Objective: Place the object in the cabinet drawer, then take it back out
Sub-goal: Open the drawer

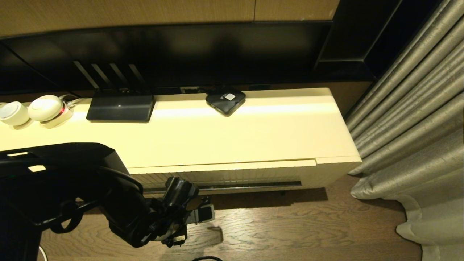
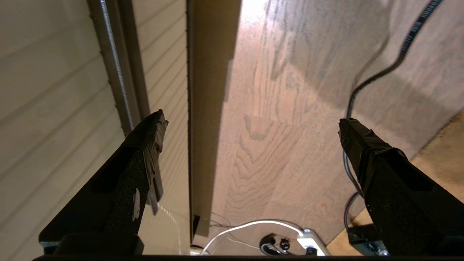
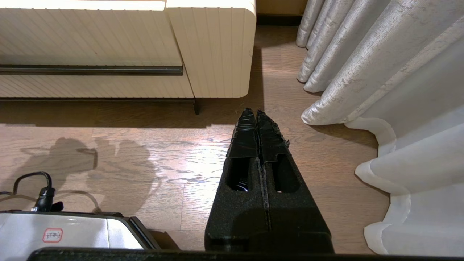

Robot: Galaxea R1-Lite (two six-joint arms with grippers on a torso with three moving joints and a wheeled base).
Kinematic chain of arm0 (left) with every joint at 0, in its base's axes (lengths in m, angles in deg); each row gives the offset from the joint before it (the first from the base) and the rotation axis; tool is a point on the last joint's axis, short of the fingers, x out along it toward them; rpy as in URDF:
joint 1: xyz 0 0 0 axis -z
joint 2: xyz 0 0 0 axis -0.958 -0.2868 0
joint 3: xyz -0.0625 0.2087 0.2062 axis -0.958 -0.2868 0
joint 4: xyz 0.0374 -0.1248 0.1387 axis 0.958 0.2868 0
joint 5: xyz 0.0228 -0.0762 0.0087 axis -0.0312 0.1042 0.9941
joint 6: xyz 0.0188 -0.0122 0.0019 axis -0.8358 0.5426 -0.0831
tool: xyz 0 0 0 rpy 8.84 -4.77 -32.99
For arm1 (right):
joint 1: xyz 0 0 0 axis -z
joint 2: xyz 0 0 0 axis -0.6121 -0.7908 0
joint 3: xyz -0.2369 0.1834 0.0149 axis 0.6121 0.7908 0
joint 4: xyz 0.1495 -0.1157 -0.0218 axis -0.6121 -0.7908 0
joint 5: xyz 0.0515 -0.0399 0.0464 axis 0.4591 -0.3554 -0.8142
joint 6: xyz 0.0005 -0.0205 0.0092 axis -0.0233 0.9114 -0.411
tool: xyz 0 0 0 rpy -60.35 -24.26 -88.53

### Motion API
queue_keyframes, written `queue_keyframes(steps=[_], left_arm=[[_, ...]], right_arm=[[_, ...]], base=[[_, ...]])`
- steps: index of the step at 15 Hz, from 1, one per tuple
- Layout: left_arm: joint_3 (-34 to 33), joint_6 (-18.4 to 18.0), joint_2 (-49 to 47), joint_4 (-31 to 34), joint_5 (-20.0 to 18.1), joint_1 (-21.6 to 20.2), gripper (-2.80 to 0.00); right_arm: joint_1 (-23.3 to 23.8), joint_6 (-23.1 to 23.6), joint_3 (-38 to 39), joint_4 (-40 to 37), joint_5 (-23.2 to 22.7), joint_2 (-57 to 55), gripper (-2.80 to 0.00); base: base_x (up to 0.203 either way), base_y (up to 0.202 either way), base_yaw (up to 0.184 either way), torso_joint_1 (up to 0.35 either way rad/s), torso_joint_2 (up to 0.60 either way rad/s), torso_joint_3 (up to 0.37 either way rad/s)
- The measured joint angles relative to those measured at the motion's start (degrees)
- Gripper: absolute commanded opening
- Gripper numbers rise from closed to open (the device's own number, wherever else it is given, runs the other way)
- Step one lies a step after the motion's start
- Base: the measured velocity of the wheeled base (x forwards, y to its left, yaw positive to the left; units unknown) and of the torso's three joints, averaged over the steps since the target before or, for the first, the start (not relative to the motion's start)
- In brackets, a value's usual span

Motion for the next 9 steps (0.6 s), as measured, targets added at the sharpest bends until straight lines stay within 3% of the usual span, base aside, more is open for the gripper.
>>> queue_keyframes(steps=[9], left_arm=[[2.2,-5.9,-1.0,-3.7,-0.9,-0.6,0.00]], right_arm=[[0.0,0.0,0.0,0.0,0.0,0.0,-2.80]], base=[[0.000,0.000,0.000,0.000,0.00,0.000]])
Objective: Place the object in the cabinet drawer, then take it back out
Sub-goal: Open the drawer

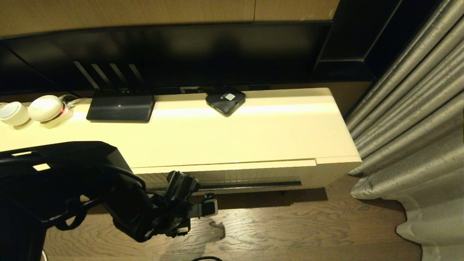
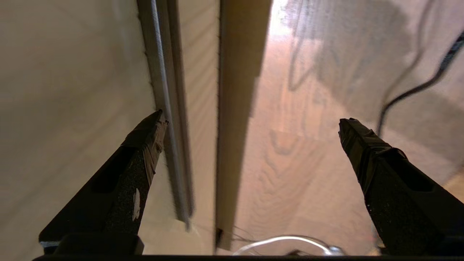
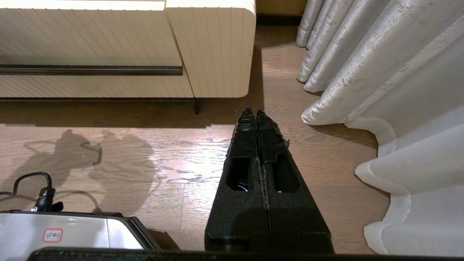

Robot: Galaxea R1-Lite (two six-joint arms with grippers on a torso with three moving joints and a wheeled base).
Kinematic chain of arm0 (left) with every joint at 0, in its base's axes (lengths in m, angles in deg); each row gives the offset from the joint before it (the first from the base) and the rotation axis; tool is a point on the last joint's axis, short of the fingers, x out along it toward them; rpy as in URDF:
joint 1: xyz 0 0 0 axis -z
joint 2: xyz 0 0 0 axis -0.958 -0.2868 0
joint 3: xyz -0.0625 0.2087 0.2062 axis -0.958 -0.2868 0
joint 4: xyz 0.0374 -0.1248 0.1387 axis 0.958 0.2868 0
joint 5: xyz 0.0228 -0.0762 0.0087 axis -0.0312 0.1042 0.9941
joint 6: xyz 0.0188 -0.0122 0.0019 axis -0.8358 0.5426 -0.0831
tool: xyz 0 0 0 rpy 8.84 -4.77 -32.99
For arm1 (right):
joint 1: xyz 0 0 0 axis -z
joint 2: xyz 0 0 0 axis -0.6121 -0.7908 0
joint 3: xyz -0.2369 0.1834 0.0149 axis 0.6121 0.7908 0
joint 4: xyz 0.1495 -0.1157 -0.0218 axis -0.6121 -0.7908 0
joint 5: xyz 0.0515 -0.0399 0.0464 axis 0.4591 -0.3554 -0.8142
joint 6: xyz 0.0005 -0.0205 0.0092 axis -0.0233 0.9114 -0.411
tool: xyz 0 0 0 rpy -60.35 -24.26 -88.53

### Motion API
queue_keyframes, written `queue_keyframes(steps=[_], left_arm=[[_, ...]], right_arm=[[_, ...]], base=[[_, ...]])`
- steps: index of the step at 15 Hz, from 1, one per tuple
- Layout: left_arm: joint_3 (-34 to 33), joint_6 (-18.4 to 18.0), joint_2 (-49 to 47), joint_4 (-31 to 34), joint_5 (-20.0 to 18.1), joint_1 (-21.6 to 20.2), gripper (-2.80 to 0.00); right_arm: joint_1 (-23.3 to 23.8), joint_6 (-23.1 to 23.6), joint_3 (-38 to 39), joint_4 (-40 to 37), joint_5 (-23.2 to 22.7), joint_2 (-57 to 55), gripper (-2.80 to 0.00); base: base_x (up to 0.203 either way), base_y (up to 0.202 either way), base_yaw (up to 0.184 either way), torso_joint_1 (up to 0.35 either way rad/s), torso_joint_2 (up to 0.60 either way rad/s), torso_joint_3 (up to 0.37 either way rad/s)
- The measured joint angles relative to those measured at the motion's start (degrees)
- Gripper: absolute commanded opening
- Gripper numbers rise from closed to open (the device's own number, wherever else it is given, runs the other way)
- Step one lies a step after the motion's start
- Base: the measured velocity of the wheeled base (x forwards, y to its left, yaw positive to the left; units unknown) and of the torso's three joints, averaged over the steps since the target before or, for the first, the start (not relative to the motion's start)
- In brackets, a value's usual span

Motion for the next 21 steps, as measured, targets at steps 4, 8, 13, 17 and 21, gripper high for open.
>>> queue_keyframes(steps=[4,8,13,17,21], left_arm=[[0.7,-3.2,-1.0,-1.8,-1.6,-1.0,0.00],[1.6,-4.8,-1.7,-1.7,-2.1,-1.9,0.00],[3.5,-5.0,-3.3,-1.8,-2.2,-2.0,0.00],[4.0,-5.2,-3.7,-1.6,-2.6,-2.3,0.00],[3.9,-5.6,-3.8,-1.4,-2.7,-2.6,0.00]], right_arm=[[0.0,0.0,0.0,0.0,0.0,0.0,-2.80],[0.0,0.0,0.0,0.0,0.0,0.0,-2.80],[0.0,0.0,0.0,0.0,0.0,0.0,-2.80],[0.0,0.0,0.0,0.0,0.0,0.0,-2.80],[0.0,0.0,0.0,0.0,0.0,0.0,-2.80]], base=[[0.000,0.000,0.000,0.000,0.00,0.000],[0.000,0.000,0.000,0.000,0.00,0.000],[0.000,0.000,0.000,0.000,0.00,0.000],[0.000,0.000,0.000,0.000,0.00,0.000],[0.000,0.000,0.000,0.000,0.00,0.000]])
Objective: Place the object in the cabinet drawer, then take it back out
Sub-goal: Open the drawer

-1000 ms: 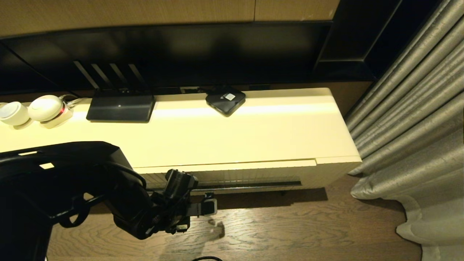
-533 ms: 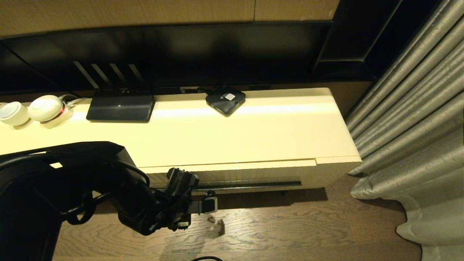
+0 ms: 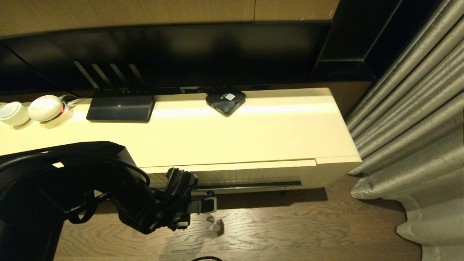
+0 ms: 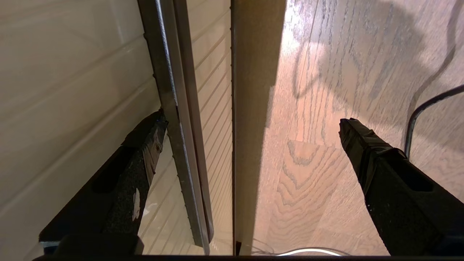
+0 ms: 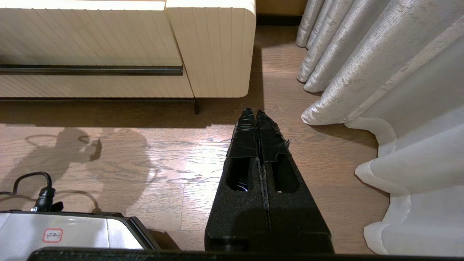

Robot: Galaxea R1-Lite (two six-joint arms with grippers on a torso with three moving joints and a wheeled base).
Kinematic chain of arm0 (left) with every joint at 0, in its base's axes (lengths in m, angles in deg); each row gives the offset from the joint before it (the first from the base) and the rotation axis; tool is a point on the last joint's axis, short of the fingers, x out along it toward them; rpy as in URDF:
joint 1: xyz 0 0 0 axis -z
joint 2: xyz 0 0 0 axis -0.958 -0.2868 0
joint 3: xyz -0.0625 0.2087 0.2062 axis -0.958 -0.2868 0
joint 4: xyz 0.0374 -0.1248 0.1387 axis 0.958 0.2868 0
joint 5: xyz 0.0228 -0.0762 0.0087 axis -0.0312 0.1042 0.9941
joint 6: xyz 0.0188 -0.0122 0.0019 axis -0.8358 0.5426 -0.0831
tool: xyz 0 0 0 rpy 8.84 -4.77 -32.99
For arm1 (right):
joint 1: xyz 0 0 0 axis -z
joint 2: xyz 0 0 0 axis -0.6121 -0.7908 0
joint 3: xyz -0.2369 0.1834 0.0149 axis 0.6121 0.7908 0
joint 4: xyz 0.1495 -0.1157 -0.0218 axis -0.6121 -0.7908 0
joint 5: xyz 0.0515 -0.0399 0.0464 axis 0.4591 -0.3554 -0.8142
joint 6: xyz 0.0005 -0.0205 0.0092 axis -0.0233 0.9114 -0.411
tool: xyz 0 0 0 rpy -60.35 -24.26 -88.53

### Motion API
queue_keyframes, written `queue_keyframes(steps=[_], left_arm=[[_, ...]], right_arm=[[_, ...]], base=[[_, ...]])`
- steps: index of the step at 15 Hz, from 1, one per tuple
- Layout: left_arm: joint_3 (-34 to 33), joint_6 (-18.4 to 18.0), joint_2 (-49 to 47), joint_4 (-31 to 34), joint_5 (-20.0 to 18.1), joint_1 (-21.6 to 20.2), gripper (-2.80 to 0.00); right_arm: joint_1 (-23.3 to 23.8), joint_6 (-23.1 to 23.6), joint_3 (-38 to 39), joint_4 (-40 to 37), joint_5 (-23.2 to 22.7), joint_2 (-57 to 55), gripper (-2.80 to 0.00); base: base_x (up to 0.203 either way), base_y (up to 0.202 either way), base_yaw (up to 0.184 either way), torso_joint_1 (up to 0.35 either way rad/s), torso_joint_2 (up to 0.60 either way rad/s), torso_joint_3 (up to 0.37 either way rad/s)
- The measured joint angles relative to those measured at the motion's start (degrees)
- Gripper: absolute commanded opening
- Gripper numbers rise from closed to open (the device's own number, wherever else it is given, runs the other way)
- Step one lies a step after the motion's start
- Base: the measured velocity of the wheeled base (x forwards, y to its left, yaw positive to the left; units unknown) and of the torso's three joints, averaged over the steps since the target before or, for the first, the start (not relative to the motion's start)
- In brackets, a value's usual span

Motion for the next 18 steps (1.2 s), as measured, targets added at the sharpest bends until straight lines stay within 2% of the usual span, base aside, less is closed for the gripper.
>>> queue_keyframes(steps=[12,15,18], left_arm=[[-0.8,0.2,0.0,2.4,-0.3,0.0,0.00],[-1.2,0.3,0.6,4.2,-2.8,-0.2,0.00],[-1.3,0.3,1.6,5.9,-3.3,-0.2,0.00]], right_arm=[[0.0,0.0,0.0,0.0,0.0,0.0,-2.80],[0.0,0.0,0.0,0.0,0.0,0.0,-2.80],[0.0,0.0,0.0,0.0,0.0,0.0,-2.80]], base=[[0.000,0.000,0.000,0.000,0.00,0.000],[0.000,0.000,0.000,0.000,0.00,0.000],[0.000,0.000,0.000,0.000,0.00,0.000]])
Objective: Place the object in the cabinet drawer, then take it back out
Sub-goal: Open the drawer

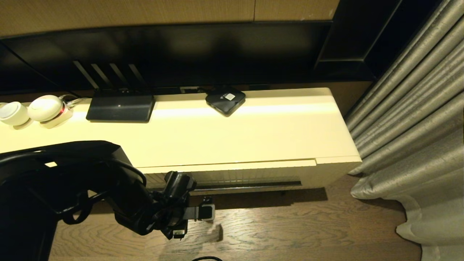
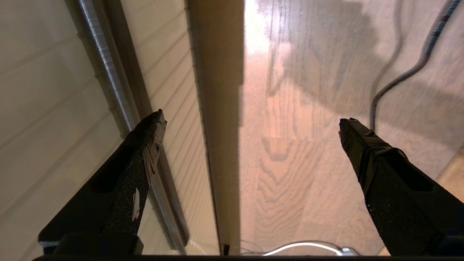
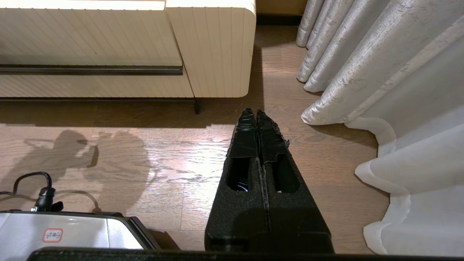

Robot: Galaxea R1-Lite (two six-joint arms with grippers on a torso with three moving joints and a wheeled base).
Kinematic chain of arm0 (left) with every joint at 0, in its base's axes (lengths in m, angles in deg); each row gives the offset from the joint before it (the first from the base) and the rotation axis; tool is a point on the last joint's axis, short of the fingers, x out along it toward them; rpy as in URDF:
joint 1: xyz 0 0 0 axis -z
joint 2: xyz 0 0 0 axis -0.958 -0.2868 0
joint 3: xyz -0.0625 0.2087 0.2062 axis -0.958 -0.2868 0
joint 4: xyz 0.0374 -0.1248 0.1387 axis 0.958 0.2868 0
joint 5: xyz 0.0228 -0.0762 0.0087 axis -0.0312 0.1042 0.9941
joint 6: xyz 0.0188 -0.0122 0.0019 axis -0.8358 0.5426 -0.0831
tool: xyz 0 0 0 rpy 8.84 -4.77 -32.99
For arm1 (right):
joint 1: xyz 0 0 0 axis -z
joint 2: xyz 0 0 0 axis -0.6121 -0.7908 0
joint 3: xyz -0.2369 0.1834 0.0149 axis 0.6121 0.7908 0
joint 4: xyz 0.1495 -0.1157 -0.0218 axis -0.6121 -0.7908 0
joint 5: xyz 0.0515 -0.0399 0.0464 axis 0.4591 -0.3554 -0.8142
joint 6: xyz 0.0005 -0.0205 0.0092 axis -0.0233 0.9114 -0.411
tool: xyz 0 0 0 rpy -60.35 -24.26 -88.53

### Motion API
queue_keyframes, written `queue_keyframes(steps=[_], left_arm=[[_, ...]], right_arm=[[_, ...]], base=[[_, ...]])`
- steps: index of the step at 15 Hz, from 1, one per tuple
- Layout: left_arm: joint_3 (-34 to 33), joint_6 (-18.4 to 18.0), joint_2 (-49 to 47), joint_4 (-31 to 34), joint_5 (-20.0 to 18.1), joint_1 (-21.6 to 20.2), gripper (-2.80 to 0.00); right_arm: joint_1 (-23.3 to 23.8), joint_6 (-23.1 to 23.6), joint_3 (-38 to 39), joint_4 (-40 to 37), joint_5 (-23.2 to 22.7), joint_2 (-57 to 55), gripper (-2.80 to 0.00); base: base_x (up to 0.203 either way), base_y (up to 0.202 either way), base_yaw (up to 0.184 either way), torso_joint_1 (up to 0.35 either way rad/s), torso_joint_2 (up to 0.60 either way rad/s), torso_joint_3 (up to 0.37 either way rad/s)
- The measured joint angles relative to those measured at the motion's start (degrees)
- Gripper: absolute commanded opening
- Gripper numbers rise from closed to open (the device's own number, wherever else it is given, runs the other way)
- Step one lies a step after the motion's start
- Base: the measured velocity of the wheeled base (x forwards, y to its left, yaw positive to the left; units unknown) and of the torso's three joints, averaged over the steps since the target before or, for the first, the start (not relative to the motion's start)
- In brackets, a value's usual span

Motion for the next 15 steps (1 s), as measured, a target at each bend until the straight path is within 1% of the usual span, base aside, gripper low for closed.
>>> queue_keyframes(steps=[5,10,14,15], left_arm=[[-1.5,-0.2,1.6,0.8,-0.6,0.0,0.00],[-1.2,-0.3,4.6,0.6,-0.6,0.1,0.00],[-0.9,-0.2,6.2,0.8,0.4,0.1,0.00],[-0.6,-0.2,6.3,0.8,2.1,0.1,0.00]], right_arm=[[0.0,0.0,0.0,0.0,0.0,0.0,-2.80],[0.0,0.0,0.0,0.0,0.0,0.0,-2.80],[0.0,0.0,0.0,0.0,0.0,0.0,-2.80],[0.0,0.0,0.0,0.0,0.0,0.0,-2.80]], base=[[0.000,0.000,0.000,0.000,0.00,0.000],[0.000,0.000,0.000,0.000,0.00,0.000],[0.000,0.000,0.000,0.000,0.00,0.000],[0.000,0.000,0.000,0.000,0.00,0.000]])
